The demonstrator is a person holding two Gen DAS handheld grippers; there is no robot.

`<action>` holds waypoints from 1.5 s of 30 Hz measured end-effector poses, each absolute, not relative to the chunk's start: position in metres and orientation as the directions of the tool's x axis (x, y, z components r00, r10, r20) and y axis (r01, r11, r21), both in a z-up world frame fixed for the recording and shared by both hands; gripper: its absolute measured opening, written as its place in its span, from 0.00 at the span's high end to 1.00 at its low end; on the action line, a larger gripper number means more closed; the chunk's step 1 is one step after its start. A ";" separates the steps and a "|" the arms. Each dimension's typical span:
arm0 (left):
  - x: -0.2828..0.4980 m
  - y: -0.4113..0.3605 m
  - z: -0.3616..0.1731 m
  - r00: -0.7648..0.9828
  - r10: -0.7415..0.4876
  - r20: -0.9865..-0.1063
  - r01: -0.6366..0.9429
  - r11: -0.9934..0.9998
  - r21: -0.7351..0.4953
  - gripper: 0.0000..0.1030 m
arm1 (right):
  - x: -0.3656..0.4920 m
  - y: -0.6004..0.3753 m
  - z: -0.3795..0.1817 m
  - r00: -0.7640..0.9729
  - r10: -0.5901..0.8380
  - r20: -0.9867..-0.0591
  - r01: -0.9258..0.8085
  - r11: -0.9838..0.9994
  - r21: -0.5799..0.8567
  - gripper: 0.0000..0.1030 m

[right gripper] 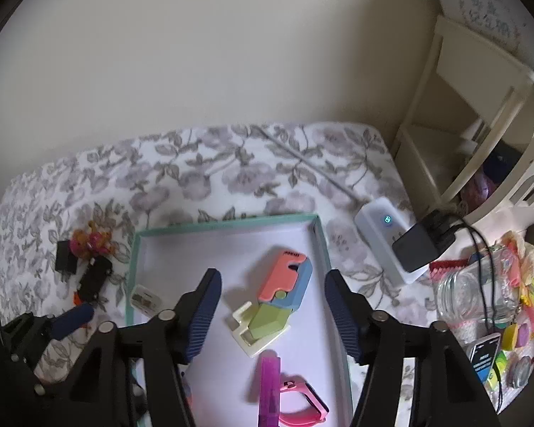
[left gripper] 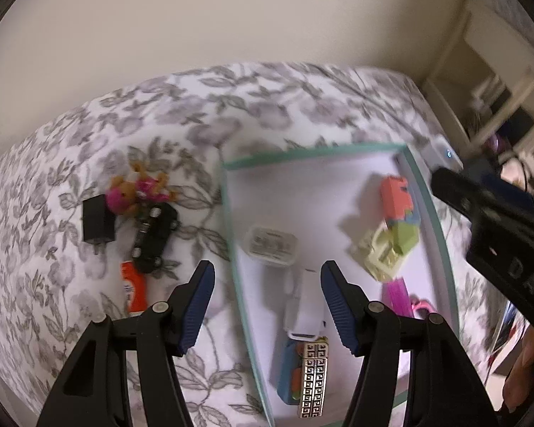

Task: Organize rigid objects
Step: 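Withdraw both grippers from the tray toward the item pile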

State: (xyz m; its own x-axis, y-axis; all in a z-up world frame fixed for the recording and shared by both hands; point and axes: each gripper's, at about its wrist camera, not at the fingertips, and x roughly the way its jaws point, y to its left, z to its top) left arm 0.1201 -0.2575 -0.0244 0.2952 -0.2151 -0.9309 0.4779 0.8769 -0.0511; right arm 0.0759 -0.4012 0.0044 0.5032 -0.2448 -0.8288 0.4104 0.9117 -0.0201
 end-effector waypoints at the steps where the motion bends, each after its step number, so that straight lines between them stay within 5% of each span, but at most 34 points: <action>1: 0.125 -0.250 -0.020 0.304 -0.219 -0.927 0.453 0.889 -0.062 0.38 | 0.075 -0.400 0.008 0.512 -0.247 -0.823 0.411 0.912 -0.019 0.35; 6: 0.143 -0.221 -0.005 0.354 -0.205 -0.912 0.359 0.931 -0.070 0.37 | 0.073 -0.397 0.018 0.540 -0.239 -0.807 0.407 0.914 0.002 0.33; 10: 0.159 -0.186 -0.002 0.388 -0.184 -0.903 0.259 0.962 -0.085 0.20 | 0.079 -0.390 0.012 0.535 -0.230 -0.813 0.397 0.918 0.001 0.31; 27: 0.208 -0.061 -0.023 0.412 -0.032 -0.911 -0.070 0.995 -0.067 0.15 | 0.111 -0.333 -0.017 0.528 -0.135 -0.839 0.280 0.960 0.022 0.18; 31: 0.211 -0.047 -0.026 0.409 -0.013 -0.913 -0.100 0.993 -0.059 0.06 | 0.118 -0.320 -0.025 0.518 -0.118 -0.847 0.254 0.967 0.021 0.03; 45: 0.218 0.015 -0.029 0.474 0.070 -0.878 -0.238 0.970 -0.051 0.05 | 0.141 -0.266 -0.044 0.538 -0.029 -0.842 0.162 0.984 0.070 0.02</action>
